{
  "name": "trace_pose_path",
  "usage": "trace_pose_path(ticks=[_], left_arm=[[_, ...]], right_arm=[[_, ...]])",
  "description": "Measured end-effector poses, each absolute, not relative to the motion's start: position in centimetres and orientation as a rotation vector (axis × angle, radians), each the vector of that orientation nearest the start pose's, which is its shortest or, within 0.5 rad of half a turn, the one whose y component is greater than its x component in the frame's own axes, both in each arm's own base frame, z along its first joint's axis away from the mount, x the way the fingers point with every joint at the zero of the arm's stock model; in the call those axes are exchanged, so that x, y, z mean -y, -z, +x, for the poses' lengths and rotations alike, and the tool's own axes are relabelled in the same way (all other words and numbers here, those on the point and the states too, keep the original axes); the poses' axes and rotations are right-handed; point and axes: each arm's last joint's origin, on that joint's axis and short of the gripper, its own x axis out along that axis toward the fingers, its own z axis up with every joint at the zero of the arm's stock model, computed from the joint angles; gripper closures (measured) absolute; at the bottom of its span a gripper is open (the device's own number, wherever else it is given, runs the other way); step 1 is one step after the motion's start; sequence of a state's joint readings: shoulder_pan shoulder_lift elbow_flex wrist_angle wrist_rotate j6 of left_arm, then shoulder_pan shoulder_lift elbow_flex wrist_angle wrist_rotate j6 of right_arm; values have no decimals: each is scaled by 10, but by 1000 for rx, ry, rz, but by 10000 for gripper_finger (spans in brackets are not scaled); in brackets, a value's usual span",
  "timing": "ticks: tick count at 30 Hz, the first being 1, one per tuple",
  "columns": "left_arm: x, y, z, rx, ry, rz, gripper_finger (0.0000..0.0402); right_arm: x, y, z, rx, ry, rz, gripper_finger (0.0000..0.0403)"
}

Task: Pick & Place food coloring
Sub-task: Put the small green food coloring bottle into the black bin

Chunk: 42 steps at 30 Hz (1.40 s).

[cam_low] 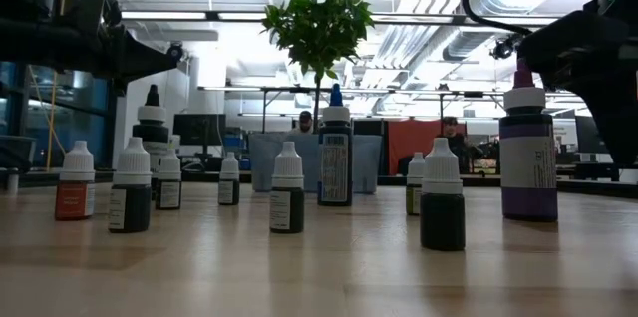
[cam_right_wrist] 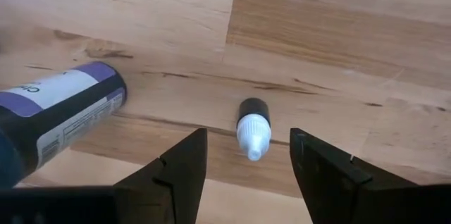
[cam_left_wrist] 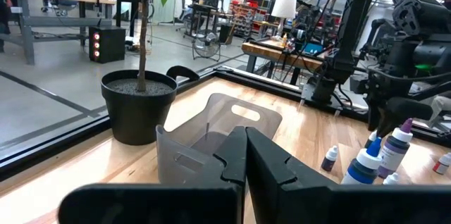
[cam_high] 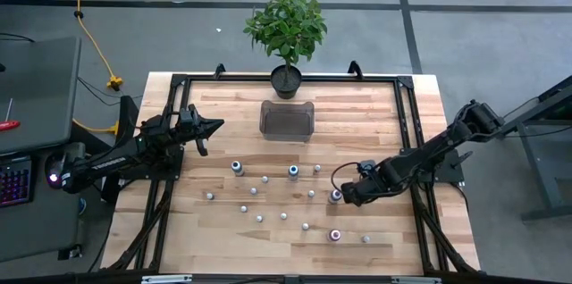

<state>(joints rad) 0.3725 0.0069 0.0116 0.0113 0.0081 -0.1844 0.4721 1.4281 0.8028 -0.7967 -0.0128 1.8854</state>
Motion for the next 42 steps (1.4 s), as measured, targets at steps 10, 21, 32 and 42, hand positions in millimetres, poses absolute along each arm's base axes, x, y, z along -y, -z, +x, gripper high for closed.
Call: trace_pose_path(ticks=[10,21,32,42], left_arm=[[-35,-168,91,49,-362,-180,401],[-35,-168,91,49,-362,-180,401],[-35,-168,91,50,-362,-179,401],[-35,-168,91,49,-362,-179,401]], right_arm=[[-102,-174,206,-1242,981,1215,211],[-103,-174,205,-1256,995,1243,211],[-103,-174,206,-1237,1008,1258,210],[-106,-165,211,-1261,1023,1261,210]])
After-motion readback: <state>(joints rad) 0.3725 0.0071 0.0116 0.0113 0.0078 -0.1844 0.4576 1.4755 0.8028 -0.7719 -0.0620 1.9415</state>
